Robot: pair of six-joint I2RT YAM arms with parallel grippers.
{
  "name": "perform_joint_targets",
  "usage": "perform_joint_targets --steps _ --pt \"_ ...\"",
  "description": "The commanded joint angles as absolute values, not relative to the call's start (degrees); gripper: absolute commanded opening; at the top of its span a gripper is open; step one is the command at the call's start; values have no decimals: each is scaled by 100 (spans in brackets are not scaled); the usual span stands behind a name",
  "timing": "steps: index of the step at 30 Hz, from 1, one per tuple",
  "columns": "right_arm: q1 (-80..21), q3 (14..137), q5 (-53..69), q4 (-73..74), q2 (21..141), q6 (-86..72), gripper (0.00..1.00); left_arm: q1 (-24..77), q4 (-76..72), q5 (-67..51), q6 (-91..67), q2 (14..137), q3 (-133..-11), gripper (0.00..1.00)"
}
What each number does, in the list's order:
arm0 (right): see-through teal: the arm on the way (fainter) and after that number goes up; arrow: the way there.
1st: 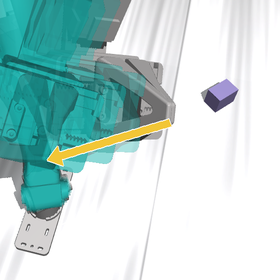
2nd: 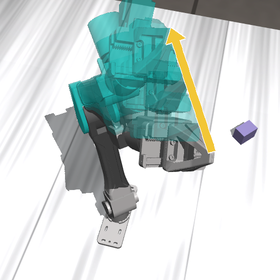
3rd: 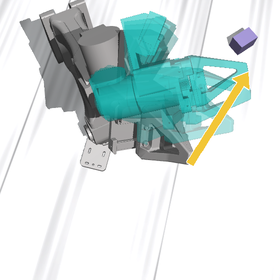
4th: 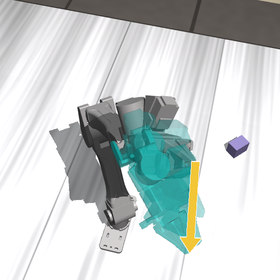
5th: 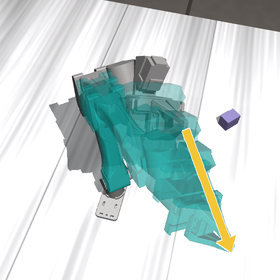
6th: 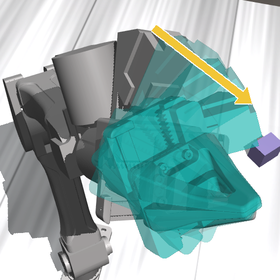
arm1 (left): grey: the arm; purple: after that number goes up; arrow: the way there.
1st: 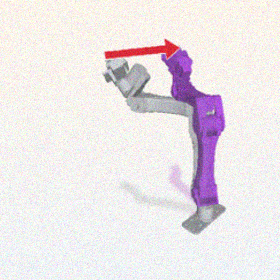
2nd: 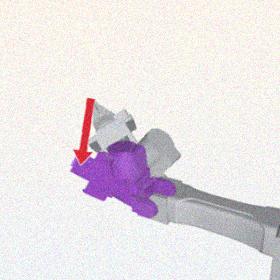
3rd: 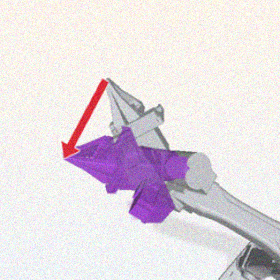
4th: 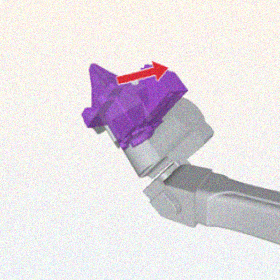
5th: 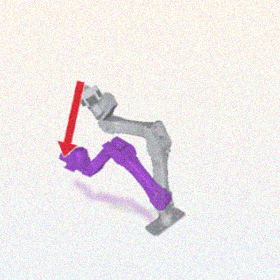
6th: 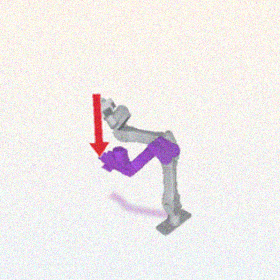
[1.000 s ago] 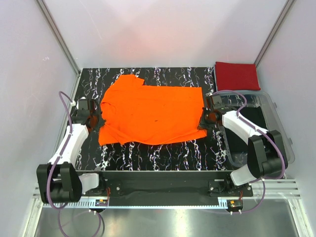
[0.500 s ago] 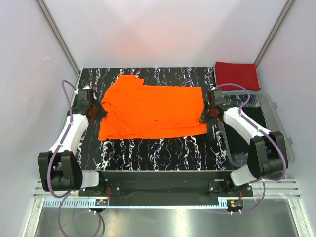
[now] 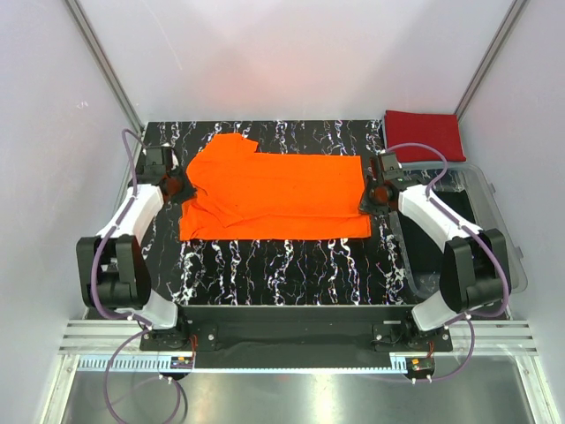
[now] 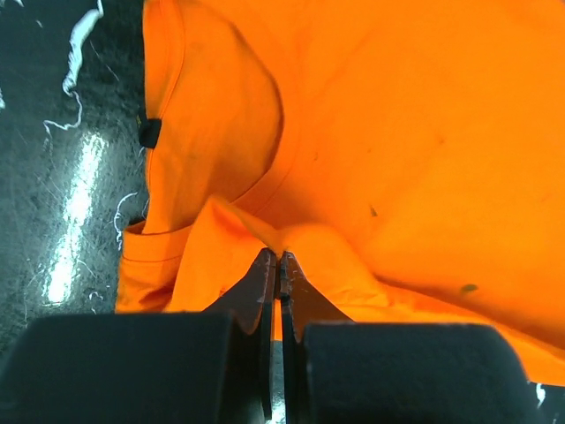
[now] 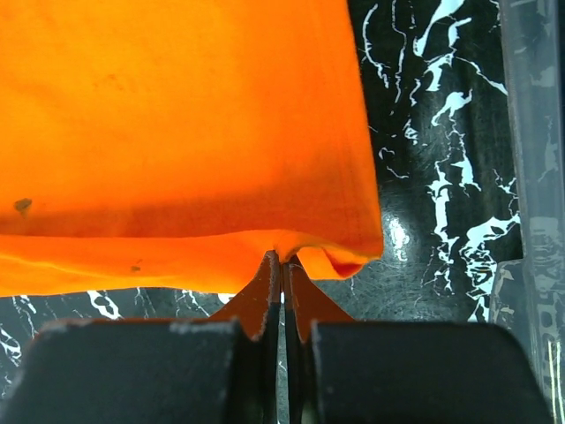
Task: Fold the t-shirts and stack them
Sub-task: Fold the tshirt
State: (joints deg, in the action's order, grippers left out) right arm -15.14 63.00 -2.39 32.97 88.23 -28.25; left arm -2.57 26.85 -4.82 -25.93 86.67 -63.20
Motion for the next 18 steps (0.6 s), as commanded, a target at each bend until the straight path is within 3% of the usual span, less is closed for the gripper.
perform_joint_targets --steps 1,18 --pt "-1459 6513 -483 3331 8868 -2768 0 -272 2505 -597 -2479 8868 -6706 0" --pt "-1441 6557 -870 3340 9457 -2865 0 -264 2663 -554 -2329 9992 -7550 0"
